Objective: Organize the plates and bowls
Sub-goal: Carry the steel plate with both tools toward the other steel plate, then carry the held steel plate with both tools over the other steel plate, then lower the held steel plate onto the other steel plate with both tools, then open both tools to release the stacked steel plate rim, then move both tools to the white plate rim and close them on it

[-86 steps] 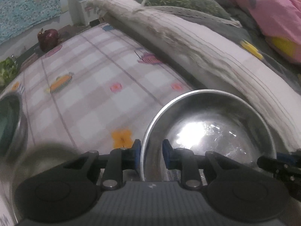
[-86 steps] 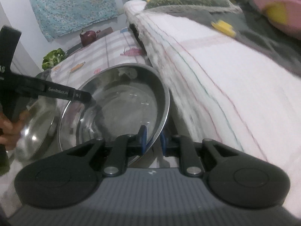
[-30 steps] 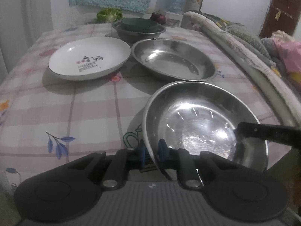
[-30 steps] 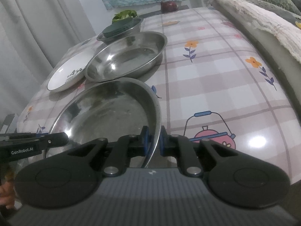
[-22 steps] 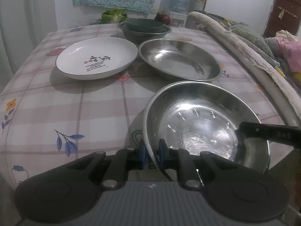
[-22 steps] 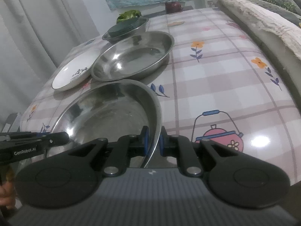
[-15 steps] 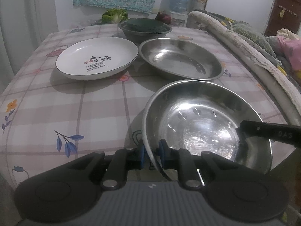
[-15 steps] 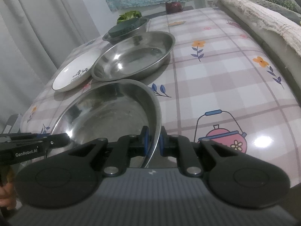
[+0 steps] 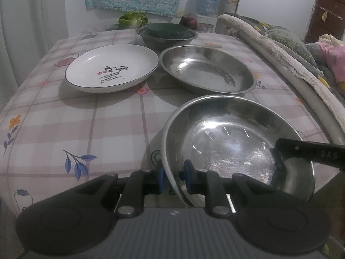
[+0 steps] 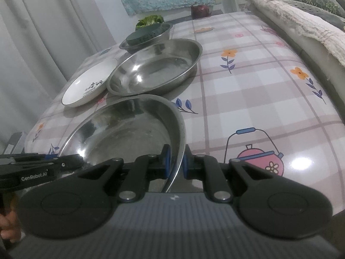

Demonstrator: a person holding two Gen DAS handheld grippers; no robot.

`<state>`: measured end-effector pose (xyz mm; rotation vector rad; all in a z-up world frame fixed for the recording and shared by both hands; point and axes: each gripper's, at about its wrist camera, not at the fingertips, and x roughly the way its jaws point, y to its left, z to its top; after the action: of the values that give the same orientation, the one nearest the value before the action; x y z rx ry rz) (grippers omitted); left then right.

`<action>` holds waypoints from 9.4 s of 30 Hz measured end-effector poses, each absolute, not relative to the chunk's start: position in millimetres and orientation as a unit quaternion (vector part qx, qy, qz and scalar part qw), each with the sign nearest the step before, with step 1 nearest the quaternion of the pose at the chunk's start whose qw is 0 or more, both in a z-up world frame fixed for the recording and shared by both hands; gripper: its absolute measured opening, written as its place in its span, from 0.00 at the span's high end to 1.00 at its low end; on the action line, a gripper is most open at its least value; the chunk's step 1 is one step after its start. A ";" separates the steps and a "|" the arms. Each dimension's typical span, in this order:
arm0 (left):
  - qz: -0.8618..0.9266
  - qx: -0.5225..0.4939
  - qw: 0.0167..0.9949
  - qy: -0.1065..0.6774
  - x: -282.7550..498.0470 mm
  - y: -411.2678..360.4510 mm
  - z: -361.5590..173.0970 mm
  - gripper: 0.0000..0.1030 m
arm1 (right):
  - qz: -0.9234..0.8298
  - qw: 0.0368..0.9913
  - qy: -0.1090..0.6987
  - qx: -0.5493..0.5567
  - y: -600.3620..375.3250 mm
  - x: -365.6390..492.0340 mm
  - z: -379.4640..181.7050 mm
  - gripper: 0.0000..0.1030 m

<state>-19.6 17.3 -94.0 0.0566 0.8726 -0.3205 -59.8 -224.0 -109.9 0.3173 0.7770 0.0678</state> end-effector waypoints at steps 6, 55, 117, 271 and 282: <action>-0.156 0.029 0.895 0.416 -23.3 15.7 -91.0 0.81 | 0.032 0.914 0.375 0.153 -224.1 -62.3 -107.9 0.89; -0.167 0.031 0.895 0.412 -16.0 12.1 -94.3 0.80 | 0.025 0.927 0.350 0.135 -224.9 -58.3 -111.9 0.88; -0.159 0.045 0.899 0.406 -17.3 4.1 -88.5 0.77 | 0.021 0.923 0.355 0.148 -228.1 -61.9 -114.3 0.86; -0.166 -0.009 0.895 0.413 91.7 28.6 -49.6 0.29 | -0.037 0.921 0.346 0.176 -295.7 60.3 -78.5 0.44; -0.117 -0.020 0.917 0.381 103.6 77.3 -43.7 0.22 | 0.037 0.928 0.341 0.143 -240.3 84.1 -48.2 0.43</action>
<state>103.6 77.3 -43.7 -0.0413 0.7846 -0.2404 84.1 -240.3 -48.2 0.2933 0.6990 0.0755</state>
